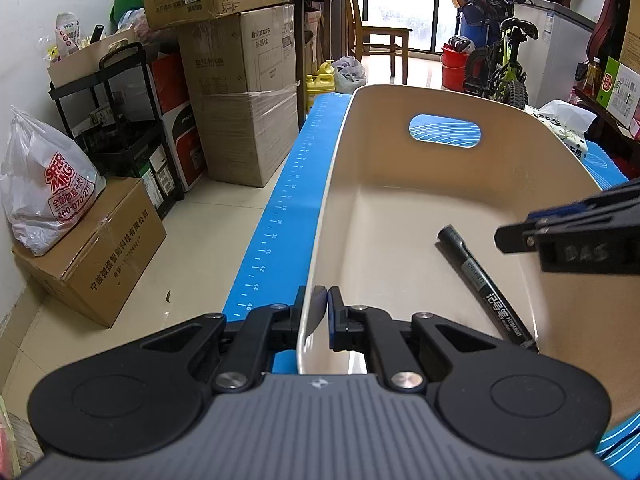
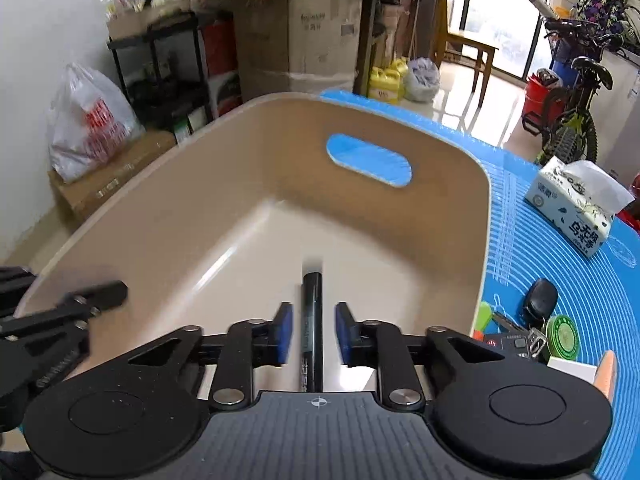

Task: Organize rigid objects
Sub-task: 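Carry the black marker into the beige basket and open the right tool, then move the right tool to the peach mouse and grasp it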

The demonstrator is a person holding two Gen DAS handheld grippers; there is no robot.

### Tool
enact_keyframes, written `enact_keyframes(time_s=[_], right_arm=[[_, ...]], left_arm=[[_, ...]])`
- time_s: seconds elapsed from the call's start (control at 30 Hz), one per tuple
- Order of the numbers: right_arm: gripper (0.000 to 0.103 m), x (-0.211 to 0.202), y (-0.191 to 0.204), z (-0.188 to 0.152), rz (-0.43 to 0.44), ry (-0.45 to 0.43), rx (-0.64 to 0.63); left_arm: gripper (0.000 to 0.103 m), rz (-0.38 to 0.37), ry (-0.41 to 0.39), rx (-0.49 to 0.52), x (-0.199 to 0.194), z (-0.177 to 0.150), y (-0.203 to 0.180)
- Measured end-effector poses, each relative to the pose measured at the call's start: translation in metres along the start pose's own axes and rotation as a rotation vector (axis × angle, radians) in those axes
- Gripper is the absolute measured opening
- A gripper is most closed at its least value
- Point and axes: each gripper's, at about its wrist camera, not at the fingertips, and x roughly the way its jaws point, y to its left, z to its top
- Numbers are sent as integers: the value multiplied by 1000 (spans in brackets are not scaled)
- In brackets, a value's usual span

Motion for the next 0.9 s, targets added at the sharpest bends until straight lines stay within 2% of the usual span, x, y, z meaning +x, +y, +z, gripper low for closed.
enact_keyframes(time_s=[0.1,0.3,0.5,0.6,0.77,0.9], right_arm=[[66,-17,-5,1,-4,-60,13],[79,-68,-26,-10,-33,-220,8],[93,-103,-79,-31,-109,-315,70],[94,-106,-106,-46,-184,-318,81],[94,-92,-154,-74,-266,-257,156],[93,-72,-176,-97,-333,-218,154]], left_arm=[[9,1,0,1,0,0,0],[10,3,0,0,0,1,1],[10,4,2,-1,0,2,2],[10,4,2,0,0,2,2],[10,6,3,-1,1,2,3],[10,6,3,-2,1,1,4]])
